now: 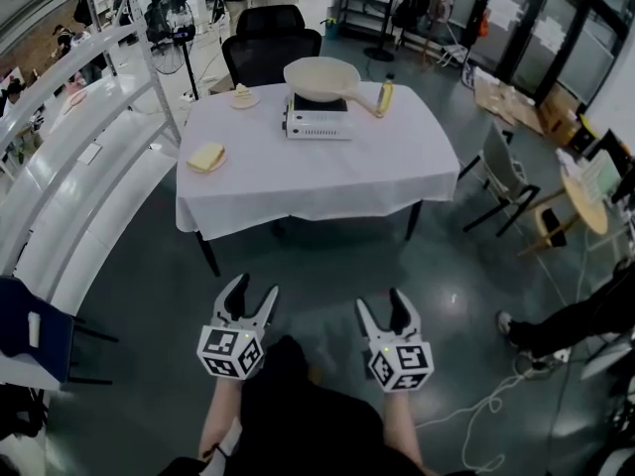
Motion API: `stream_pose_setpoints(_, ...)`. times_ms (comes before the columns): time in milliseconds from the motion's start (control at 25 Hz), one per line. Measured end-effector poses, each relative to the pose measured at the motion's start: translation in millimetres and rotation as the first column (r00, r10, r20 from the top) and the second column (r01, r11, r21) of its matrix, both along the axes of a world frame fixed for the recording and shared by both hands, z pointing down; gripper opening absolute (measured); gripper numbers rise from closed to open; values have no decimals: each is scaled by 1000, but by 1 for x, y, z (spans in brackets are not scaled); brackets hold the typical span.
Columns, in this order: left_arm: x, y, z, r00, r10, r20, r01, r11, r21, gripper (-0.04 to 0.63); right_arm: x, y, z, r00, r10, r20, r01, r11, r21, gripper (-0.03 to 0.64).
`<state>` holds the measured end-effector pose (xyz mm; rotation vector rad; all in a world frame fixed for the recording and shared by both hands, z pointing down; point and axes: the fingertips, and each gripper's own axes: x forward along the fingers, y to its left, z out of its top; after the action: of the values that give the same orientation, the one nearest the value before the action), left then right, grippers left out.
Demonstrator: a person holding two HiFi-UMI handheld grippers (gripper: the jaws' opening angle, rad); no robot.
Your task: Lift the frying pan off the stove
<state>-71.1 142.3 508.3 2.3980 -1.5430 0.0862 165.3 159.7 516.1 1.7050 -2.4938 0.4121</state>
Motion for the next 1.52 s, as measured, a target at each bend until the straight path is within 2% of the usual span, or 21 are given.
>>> stream_pose_setpoints(320,9,-9,3,1000,12,11,-12,1000,-14,261,-5,-2,14,1000,-30,2,30,999,-39,288)
stream_pose_setpoints(600,21,-49,8,1000,30,2,-30,999,-17,261,7,-38,16,1000,-8,2,8,999,-41,288)
stream_pose_setpoints(1160,43,-199,-22,996,88,2,-88,996,10,261,22,-180,-17,999,39,2,-39,999,-4,288)
stream_pose_setpoints(1520,45,-287,-27,991,132,-4,-132,991,19,261,15,-262,-23,999,45,-26,-45,999,-7,288)
